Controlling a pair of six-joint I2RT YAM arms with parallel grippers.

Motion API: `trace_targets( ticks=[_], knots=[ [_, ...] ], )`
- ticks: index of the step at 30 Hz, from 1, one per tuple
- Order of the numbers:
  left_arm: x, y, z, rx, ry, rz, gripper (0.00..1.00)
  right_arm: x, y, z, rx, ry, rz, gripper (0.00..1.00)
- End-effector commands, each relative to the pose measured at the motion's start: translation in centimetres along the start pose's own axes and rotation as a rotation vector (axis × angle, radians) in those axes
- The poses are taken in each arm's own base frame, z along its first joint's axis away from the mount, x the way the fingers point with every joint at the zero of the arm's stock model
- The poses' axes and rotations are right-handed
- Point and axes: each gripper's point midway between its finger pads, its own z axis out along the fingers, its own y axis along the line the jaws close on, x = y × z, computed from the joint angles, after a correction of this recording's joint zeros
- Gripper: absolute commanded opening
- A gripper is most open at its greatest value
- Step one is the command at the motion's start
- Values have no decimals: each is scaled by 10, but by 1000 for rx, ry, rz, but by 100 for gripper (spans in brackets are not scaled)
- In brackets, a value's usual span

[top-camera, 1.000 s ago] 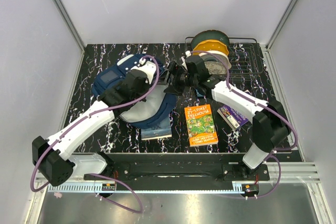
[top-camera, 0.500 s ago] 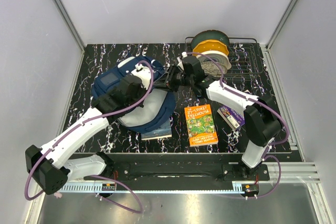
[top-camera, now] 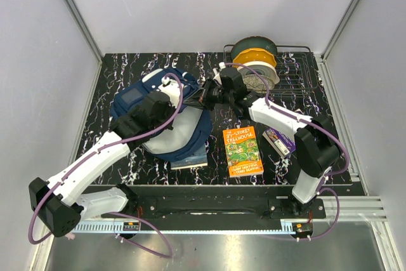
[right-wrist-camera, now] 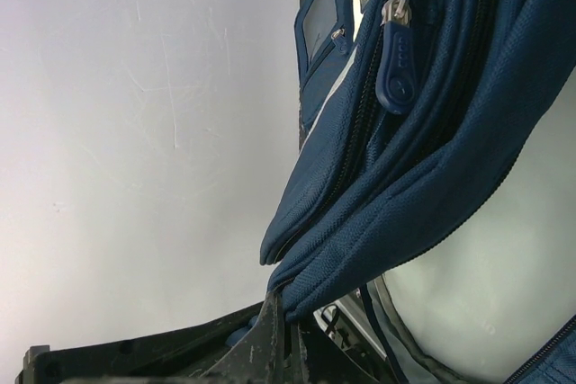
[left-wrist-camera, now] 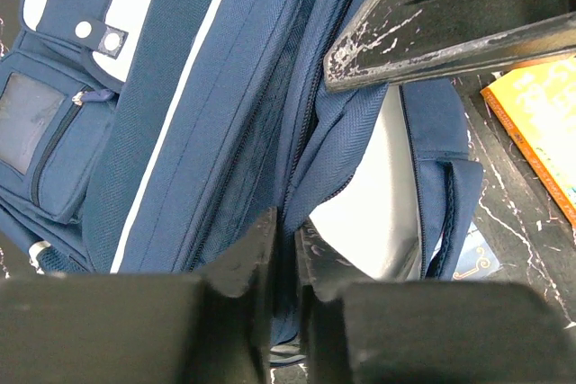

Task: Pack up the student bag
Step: Unzip the student bag at the center of the board.

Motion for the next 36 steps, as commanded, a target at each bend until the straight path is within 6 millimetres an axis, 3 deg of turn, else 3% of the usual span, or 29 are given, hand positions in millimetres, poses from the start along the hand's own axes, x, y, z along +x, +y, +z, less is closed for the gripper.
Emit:
trace_targets(
  ticks=[1,7,8,13,24,27,30,31,34,36],
  knots=[
    [-27,1,-10,4,-108,-58,28,-4,37,-12,-96,-36,-63,0],
    [-26,-3,-11,31,-108,-37,43,-5,43,-16,-100,-48,-82,0],
    [-26,-4,-10,38,-104,-31,52,-6,44,-17,-101,-50,-83,0],
    [-32,-6,-15,61,-114,5,68,-8,48,-18,-104,-57,-96,0],
    [-31,-22,-12,152,-81,68,79,-10,54,-22,-103,-69,-120,0],
    [-28,-30,-4,186,-44,94,75,-9,55,-25,-104,-73,-126,0],
    [-19,-33,8,177,12,118,64,-9,55,-27,-99,-78,-133,0],
    [-14,-32,13,166,33,123,56,-9,56,-29,-102,-81,-137,0],
    [-4,-24,21,114,71,133,45,-9,55,-32,-93,-90,-144,0],
    [0,-20,24,84,85,133,26,-11,52,-33,-81,-98,-148,0]
  ],
)
